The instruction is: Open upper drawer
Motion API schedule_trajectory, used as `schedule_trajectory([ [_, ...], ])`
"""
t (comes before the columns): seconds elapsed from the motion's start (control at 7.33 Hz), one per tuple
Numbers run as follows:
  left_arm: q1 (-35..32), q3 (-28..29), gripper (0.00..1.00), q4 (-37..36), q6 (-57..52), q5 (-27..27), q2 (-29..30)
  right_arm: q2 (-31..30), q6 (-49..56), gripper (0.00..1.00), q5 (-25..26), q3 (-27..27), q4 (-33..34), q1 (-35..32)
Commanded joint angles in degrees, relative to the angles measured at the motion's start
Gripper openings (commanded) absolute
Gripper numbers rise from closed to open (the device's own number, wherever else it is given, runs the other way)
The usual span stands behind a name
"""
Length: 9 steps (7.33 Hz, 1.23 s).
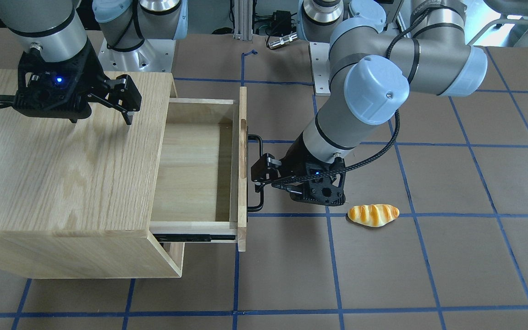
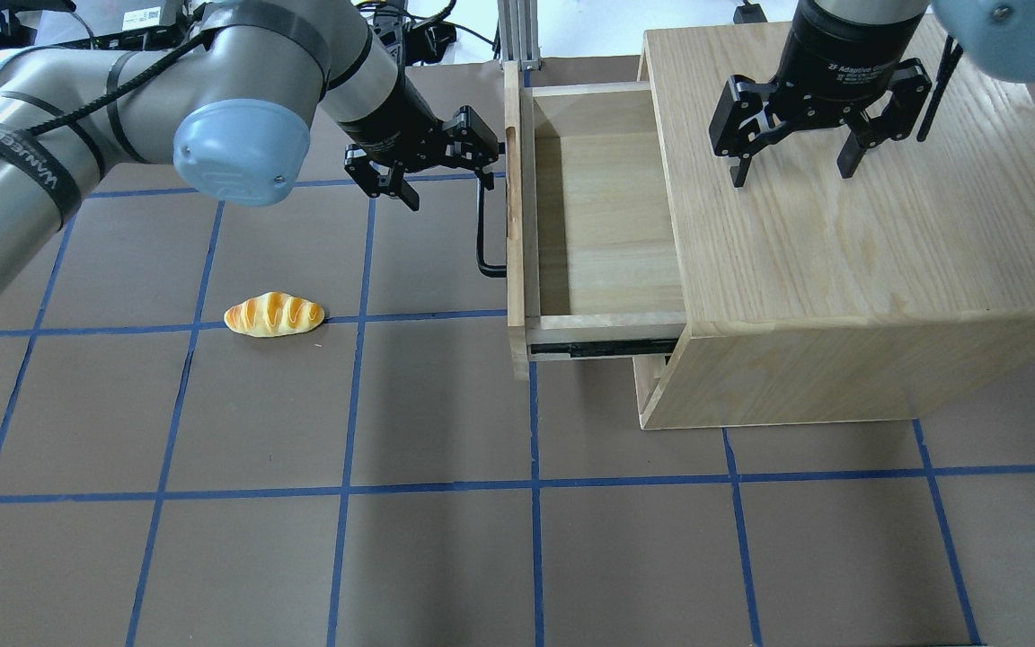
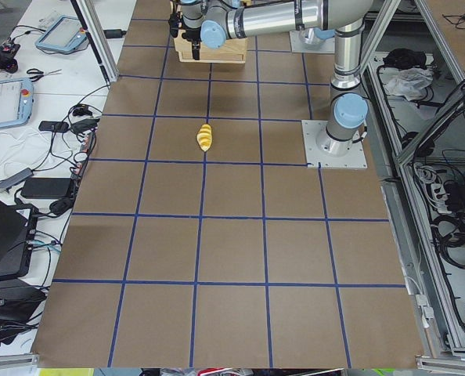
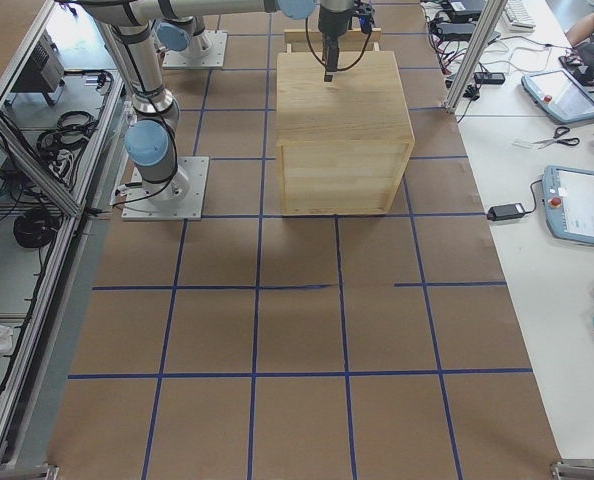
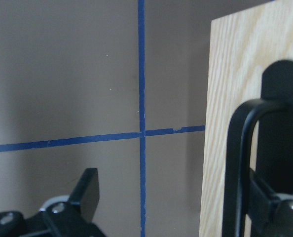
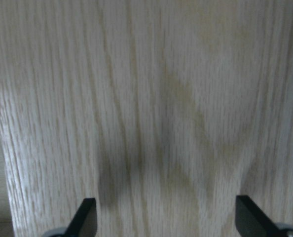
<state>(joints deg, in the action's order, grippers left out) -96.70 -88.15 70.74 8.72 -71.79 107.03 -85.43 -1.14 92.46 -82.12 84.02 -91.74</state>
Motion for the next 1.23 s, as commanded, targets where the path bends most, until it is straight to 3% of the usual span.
schedule_trajectory([
  [0.0, 2.91, -0.18, 1.00, 2.29, -2.91, -0.02, -1.03, 0.00, 0.00, 1.00, 0.00, 0.03, 0.00, -0.02],
  [0.27, 3.71, -0.09, 1.00, 3.52, -4.06, -0.19, -1.82, 0.00, 0.00, 1.00, 0.00, 0.03, 0.00, -0.02],
  [0.55, 5.20, 0.17, 1.00, 6.50, -5.03, -4.40, -3.22, 0.00, 0.08, 1.00, 0.00, 0.03, 0.00, 0.07],
  [0.95, 5.47, 8.84, 1.00, 23.86, -5.03, -10.81, -11.29, 0.00, 0.08, 1.00, 0.00, 0.03, 0.00, 0.07],
  [1.09, 5.29, 10.09, 1.00, 26.70, -5.64, -15.35, -13.32, 0.00, 0.08, 1.00, 0.00, -0.06, 0.00, -0.01],
])
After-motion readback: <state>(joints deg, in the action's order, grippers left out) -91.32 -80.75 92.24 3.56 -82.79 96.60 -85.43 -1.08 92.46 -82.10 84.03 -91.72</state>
